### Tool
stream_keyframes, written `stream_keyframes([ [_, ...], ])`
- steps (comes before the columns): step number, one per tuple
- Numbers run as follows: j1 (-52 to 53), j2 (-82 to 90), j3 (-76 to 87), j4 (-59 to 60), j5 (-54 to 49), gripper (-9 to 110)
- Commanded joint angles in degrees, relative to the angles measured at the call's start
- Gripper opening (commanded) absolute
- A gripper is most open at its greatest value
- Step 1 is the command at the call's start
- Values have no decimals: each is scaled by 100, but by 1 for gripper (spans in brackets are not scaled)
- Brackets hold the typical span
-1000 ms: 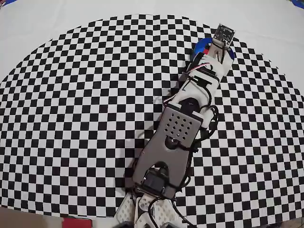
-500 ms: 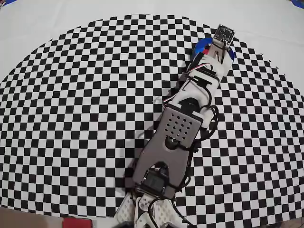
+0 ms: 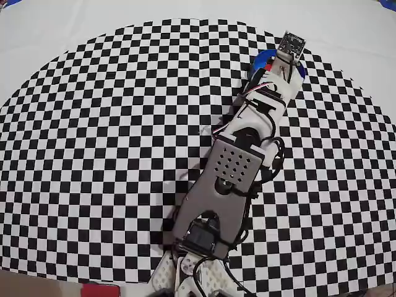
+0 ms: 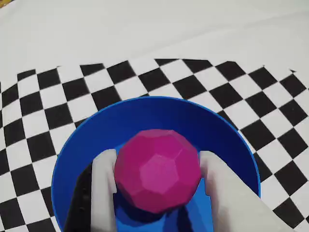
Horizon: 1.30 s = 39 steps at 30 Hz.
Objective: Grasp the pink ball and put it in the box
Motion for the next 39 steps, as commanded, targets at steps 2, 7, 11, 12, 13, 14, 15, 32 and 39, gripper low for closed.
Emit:
stream_keyframes([
  [2, 9, 35, -343, 18, -44, 1],
  [7, 26, 18, -299, 18, 44, 41],
  [11, 9, 62, -281, -9, 185, 42],
  [12, 0, 70, -281, -9, 220, 42],
  [13, 0, 97, -281, -9, 237, 42],
  [14, 0, 132, -281, 9, 316, 42],
  [15, -9, 211, -246, 18, 457, 42],
  [32, -237, 3384, 2408, 18, 4034, 41],
  [39, -729, 5555, 4298, 70, 5862, 2],
])
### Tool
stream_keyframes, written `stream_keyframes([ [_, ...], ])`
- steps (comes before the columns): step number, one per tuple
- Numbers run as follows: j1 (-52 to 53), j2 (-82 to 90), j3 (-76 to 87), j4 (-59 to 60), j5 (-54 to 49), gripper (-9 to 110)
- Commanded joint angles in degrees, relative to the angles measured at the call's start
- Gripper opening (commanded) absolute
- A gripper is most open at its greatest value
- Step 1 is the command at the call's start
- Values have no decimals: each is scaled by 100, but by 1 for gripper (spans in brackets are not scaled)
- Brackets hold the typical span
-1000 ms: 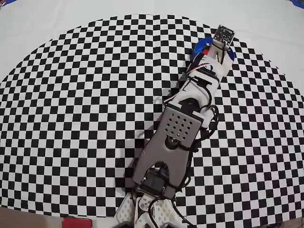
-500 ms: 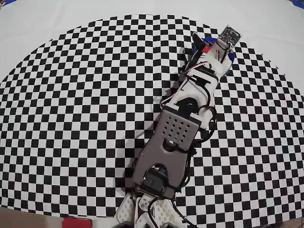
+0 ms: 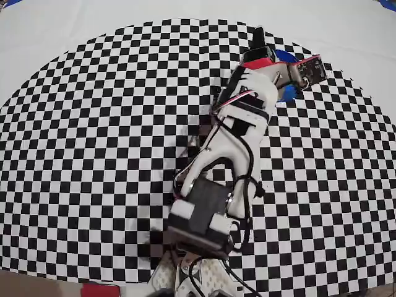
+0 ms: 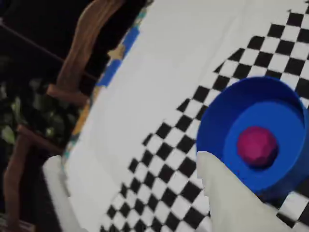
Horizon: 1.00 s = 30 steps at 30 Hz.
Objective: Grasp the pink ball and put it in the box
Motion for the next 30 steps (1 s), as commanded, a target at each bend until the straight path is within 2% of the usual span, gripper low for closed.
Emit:
stream_keyframes([
  [1, -229, 1283, 650, 158, 844, 0],
  [6, -712, 2654, 1512, 949, 1916, 0],
  [12, -1406, 4632, 3015, 1644, 2549, 0],
  [21, -2004, 6855, 5036, 2285, 2812, 0],
  [30, -2232, 8446, 5862, 3665, 2953, 0],
])
